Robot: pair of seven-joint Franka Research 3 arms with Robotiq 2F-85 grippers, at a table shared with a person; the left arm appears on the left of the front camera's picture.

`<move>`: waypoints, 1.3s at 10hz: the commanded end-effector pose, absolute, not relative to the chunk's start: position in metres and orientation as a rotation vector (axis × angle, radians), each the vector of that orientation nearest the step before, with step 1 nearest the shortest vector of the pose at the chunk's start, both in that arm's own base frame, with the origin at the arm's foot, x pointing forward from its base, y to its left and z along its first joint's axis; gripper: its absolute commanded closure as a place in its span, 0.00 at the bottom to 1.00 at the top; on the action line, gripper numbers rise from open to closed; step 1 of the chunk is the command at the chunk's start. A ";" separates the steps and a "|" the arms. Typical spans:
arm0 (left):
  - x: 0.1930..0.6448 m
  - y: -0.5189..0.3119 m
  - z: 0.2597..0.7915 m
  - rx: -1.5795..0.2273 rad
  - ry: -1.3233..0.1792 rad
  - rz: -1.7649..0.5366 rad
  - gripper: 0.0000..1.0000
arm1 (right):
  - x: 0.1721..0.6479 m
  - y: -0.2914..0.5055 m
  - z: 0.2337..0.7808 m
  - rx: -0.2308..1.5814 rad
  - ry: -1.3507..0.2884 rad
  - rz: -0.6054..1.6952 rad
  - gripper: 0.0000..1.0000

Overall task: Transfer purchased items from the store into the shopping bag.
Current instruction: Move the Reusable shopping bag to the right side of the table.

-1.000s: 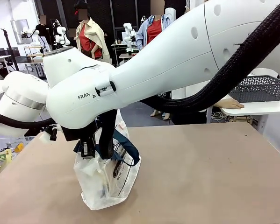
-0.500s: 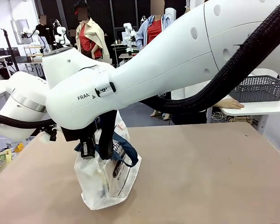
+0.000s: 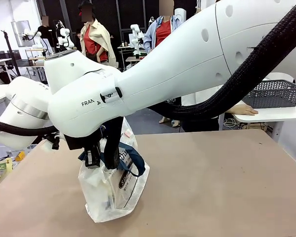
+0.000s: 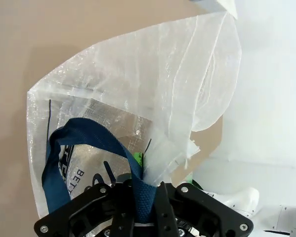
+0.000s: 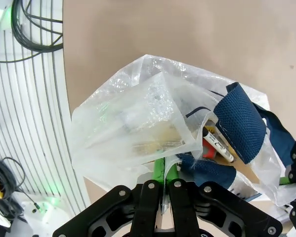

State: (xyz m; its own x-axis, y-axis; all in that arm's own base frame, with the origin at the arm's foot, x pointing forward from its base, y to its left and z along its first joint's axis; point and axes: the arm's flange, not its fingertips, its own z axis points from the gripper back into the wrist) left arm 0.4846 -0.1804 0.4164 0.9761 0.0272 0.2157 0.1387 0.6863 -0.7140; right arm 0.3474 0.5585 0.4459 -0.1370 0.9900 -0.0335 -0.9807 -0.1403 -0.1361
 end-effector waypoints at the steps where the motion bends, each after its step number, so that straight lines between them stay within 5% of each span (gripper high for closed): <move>1: 0.484 -0.180 0.418 -0.828 -0.163 -0.056 1.00 | 0.347 0.563 0.445 -0.162 -0.117 1.687 1.00; 8: 0.508 -0.162 0.417 -0.917 -0.048 0.070 1.00 | 0.355 0.547 0.441 -0.148 -0.080 1.635 1.00; 9: 0.512 -0.159 0.414 -0.925 -0.032 0.094 1.00 | 0.353 0.544 0.440 -0.144 -0.085 1.622 0.93; 13: 0.512 -0.158 0.412 -0.928 -0.016 0.090 1.00 | 0.353 0.538 0.440 -0.149 -0.116 1.599 0.13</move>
State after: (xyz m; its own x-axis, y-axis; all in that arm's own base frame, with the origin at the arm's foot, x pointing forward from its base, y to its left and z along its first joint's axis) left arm 0.5091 -0.1607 0.4046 0.9968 0.0786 -0.0144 -0.0593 0.6068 -0.7926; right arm 0.3574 0.5495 0.4513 -0.0558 0.9982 -0.0238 -0.9867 -0.0588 -0.1518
